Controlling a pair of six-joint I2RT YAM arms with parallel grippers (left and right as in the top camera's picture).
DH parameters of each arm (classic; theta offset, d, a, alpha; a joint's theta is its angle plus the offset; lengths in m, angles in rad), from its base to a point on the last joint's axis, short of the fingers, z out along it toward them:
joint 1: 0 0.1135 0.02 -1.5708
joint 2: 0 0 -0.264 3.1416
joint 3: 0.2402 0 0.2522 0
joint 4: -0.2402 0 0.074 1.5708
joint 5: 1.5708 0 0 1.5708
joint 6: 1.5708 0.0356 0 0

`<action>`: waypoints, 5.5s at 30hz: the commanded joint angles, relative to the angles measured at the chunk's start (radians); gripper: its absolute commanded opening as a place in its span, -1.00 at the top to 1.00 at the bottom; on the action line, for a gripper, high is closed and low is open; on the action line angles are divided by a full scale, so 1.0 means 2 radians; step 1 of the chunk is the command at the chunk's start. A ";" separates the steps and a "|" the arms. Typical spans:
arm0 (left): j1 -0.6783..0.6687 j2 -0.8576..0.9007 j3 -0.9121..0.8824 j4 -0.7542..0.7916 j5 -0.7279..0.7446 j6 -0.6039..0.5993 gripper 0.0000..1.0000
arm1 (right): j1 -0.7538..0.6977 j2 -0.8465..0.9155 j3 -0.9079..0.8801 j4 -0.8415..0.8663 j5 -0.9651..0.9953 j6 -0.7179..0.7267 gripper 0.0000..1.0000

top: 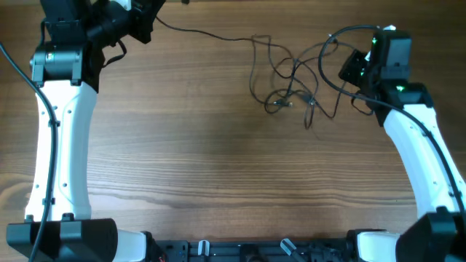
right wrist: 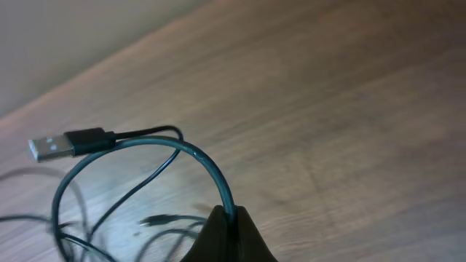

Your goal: Untangle cables

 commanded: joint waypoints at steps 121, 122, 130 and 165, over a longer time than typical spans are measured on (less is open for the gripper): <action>-0.067 0.000 0.010 -0.104 -0.001 0.025 0.55 | 0.133 0.114 -0.103 0.053 -0.058 0.276 0.91; -0.067 0.000 0.010 -0.105 -0.001 0.025 0.55 | 0.133 0.114 -0.103 0.070 -0.063 0.260 0.91; -0.067 0.000 0.010 -0.109 -0.002 0.025 0.53 | 0.132 0.088 -0.094 0.186 -0.113 0.162 0.91; -0.071 0.018 0.005 -0.168 0.070 0.143 0.23 | 0.068 -0.080 0.123 0.126 -0.127 -0.010 0.91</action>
